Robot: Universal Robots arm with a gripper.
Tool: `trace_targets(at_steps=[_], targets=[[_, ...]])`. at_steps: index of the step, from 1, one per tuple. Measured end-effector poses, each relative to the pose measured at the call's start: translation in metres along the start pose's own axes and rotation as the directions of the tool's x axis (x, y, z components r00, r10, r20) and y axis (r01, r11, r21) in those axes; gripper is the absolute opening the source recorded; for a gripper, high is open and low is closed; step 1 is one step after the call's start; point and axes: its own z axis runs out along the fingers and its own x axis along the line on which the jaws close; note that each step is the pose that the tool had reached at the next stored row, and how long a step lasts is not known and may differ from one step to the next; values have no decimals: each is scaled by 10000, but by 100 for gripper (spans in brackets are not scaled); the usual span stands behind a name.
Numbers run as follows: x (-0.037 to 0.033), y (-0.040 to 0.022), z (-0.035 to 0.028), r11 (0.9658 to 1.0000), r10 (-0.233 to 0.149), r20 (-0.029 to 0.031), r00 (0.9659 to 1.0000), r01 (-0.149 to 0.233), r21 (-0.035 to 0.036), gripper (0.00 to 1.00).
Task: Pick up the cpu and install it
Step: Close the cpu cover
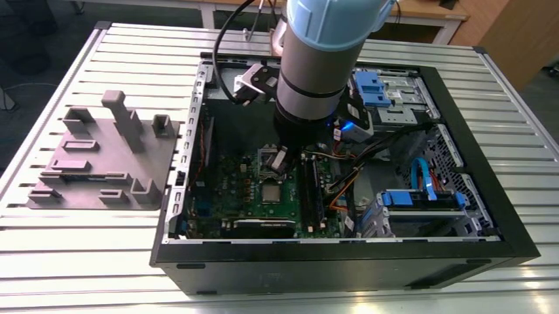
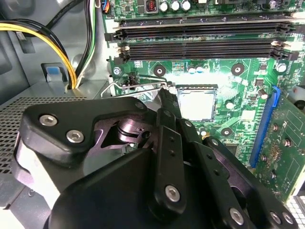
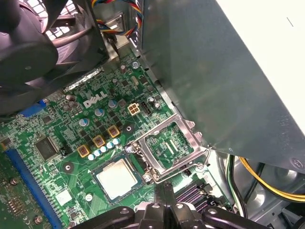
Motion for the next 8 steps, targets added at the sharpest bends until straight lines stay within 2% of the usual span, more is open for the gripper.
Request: trace_targets(at_steps=[5, 8], targets=[[-26, 17, 14, 10000, -1, 1, 10000, 1, -1, 10], [-38, 24, 27, 10000, -1, 25, 10000, 2, -17, 10]])
